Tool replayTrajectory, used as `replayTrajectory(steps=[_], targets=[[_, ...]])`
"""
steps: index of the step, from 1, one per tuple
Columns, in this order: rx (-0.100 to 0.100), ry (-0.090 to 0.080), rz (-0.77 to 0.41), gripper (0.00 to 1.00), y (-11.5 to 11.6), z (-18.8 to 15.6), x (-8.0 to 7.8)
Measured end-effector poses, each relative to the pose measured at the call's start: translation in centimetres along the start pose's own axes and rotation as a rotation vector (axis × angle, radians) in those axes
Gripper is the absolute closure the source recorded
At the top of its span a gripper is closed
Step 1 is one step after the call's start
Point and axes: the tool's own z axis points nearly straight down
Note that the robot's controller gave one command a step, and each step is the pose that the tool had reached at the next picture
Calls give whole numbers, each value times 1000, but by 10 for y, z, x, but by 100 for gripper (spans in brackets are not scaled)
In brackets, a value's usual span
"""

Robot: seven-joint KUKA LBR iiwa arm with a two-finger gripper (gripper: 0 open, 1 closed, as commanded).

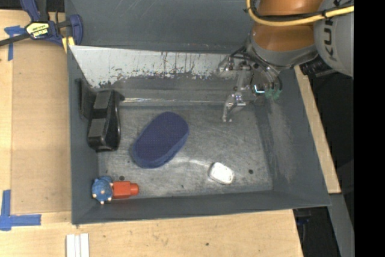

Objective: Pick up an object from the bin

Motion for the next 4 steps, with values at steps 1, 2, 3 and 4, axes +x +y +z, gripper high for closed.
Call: replayTrajectory(steps=[1,2,3,4], targets=[[0,-10,-18,0,47,138,-15],[-2,-11,-189,0,104,129,-11],[0,-14,-111,0,89,89,-7],[-2,-12,-250,0,159,115,-9]])
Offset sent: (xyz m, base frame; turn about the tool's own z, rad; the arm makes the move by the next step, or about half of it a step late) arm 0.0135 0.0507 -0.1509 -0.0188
